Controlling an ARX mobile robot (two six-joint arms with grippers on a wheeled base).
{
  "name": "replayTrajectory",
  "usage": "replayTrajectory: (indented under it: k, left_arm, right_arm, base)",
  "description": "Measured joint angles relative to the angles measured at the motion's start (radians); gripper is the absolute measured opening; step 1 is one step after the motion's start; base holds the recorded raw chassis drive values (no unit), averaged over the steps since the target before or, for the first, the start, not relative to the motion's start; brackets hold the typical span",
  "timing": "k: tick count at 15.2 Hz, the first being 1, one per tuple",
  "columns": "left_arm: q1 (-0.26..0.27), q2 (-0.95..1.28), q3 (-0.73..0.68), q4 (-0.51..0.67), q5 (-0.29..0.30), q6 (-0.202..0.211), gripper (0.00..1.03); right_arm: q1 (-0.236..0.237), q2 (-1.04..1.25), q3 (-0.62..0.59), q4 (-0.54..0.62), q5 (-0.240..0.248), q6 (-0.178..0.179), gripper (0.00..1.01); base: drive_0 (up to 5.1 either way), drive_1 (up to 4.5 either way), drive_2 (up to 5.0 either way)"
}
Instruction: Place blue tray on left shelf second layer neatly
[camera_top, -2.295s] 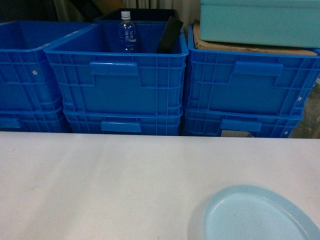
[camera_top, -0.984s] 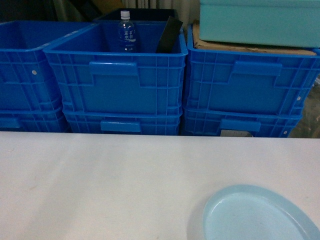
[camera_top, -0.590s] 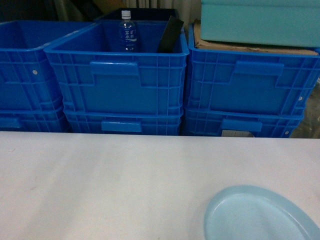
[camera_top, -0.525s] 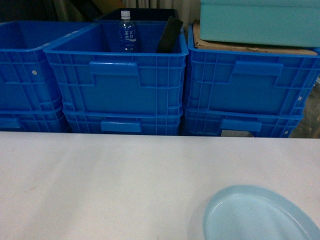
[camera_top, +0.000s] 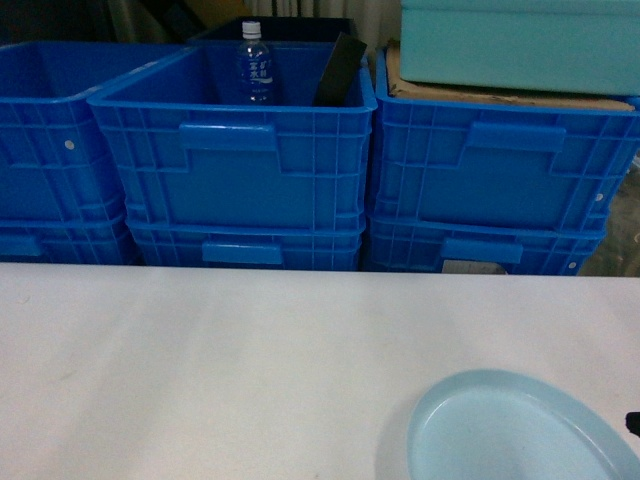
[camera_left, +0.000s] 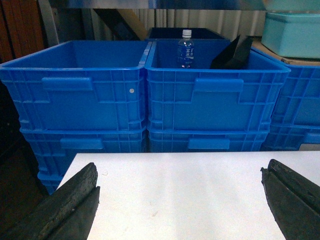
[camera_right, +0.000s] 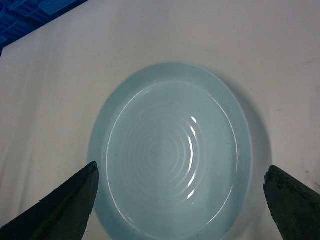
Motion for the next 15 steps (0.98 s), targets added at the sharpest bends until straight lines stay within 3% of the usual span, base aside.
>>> replayTrajectory:
  k: [3, 9, 15]
  left_arm:
    - [0.0, 0.0, 0.0, 0.0, 0.0, 0.0, 0.98]
    - [0.0, 0.0, 0.0, 0.0, 0.0, 0.0, 0.98]
    - [0.0, 0.0, 0.0, 0.0, 0.0, 0.0, 0.98]
  right_arm:
    - [0.019, 0.047, -0.024, 0.066, 0.035, 0.031, 0.98]
    - [0.037, 0.13, -0.042, 0.159, 0.041, 0.098, 0.98]
    - [0.058, 0.225, -0.055, 0.238, 0.057, 0.132, 0.98]
  base:
    - [0.0, 0.0, 0.0]
    - [0.0, 0.0, 0.0]
    - [0.0, 0.0, 0.0]
